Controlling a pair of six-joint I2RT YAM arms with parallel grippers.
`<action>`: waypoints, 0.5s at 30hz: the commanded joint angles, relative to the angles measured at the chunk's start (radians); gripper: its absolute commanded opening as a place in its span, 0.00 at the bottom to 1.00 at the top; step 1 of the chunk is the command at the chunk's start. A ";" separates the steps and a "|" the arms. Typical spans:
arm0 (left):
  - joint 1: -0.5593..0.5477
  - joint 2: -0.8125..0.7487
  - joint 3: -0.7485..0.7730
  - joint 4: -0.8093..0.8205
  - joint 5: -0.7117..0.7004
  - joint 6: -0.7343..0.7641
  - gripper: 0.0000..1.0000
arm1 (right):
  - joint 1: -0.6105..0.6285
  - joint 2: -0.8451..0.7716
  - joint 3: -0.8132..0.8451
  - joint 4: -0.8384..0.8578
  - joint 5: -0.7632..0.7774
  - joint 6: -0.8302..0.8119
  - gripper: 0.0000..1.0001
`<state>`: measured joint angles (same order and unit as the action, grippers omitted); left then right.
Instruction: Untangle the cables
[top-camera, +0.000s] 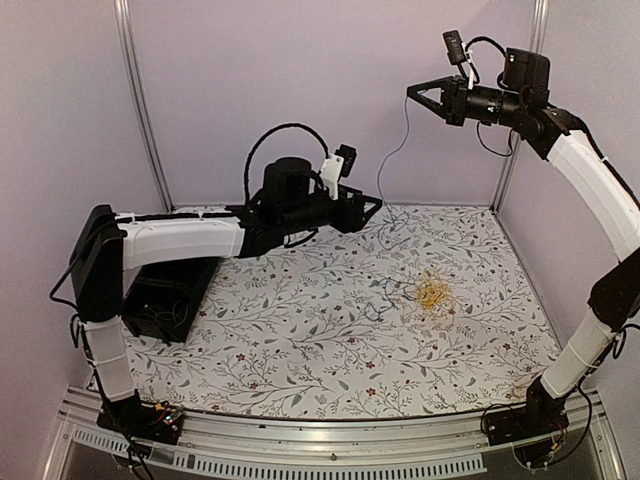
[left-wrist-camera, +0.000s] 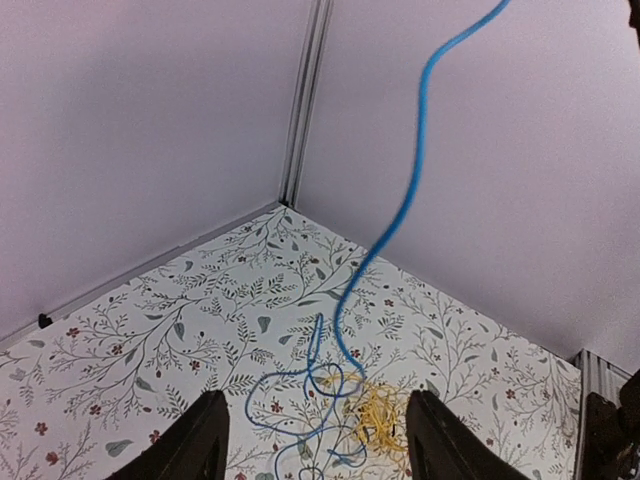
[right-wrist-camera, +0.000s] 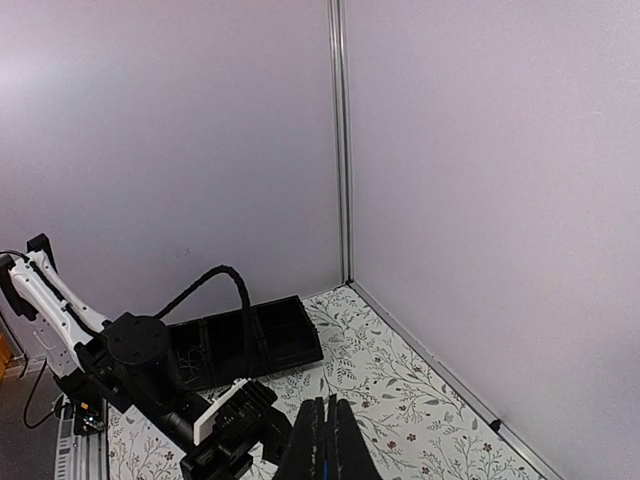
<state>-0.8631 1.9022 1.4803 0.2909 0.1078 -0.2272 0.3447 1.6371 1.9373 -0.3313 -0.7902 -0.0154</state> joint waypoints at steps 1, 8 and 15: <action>-0.007 0.071 0.085 -0.038 -0.062 -0.003 0.64 | 0.024 -0.020 0.019 0.011 0.010 0.006 0.00; -0.003 0.080 0.060 0.053 0.049 -0.027 0.51 | 0.033 -0.026 -0.004 0.015 0.013 0.008 0.00; 0.008 0.054 0.008 0.077 0.077 -0.062 0.42 | 0.034 -0.030 -0.007 0.025 0.014 0.011 0.00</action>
<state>-0.8619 1.9957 1.5257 0.3332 0.1581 -0.2642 0.3733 1.6371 1.9354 -0.3294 -0.7872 -0.0147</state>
